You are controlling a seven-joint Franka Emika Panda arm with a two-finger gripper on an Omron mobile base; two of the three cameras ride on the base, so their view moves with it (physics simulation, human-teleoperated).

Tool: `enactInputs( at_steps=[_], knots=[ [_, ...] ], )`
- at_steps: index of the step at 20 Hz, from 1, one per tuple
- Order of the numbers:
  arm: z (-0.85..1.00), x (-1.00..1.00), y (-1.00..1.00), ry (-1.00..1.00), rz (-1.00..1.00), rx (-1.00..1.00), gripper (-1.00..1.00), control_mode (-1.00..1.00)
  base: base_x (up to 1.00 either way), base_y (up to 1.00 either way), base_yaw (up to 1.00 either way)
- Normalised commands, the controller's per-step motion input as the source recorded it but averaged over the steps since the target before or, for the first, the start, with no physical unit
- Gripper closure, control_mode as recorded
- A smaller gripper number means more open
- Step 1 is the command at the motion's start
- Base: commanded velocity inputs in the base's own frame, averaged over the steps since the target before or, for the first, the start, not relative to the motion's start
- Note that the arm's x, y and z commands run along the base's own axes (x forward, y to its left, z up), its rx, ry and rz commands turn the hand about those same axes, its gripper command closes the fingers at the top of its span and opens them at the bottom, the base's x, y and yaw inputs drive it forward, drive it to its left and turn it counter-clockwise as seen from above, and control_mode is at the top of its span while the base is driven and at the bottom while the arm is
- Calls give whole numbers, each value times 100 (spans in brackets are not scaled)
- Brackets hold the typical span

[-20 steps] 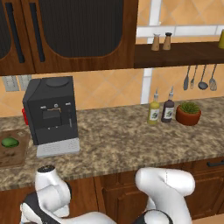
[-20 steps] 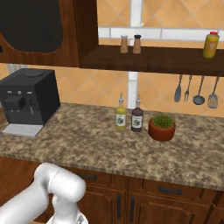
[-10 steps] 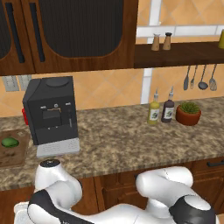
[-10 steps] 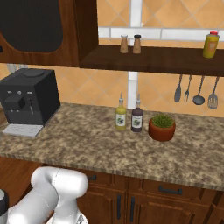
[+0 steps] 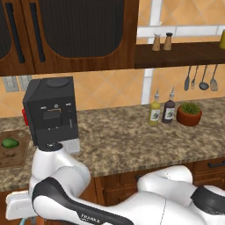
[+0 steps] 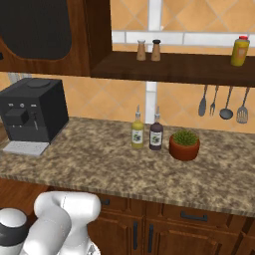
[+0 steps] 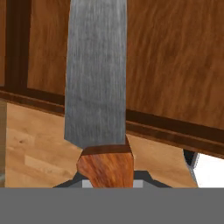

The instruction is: Place the appropriate cutting tool for cutting the avocado skin on the cutting board.

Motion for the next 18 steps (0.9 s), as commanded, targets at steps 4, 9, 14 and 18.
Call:
enactInputs(
  at_steps=[4,9,14,18],
  knots=[
    [95,5,1,-5,5,2,100,-100,0,0,0],
    [61,8,16,-6,1,5,100,-100,0,0,0],
    [6,1,4,-8,5,14,100,-100,0,0,0],
    [27,19,30,-8,-8,12,100,-100,0,0,0]
  ],
)
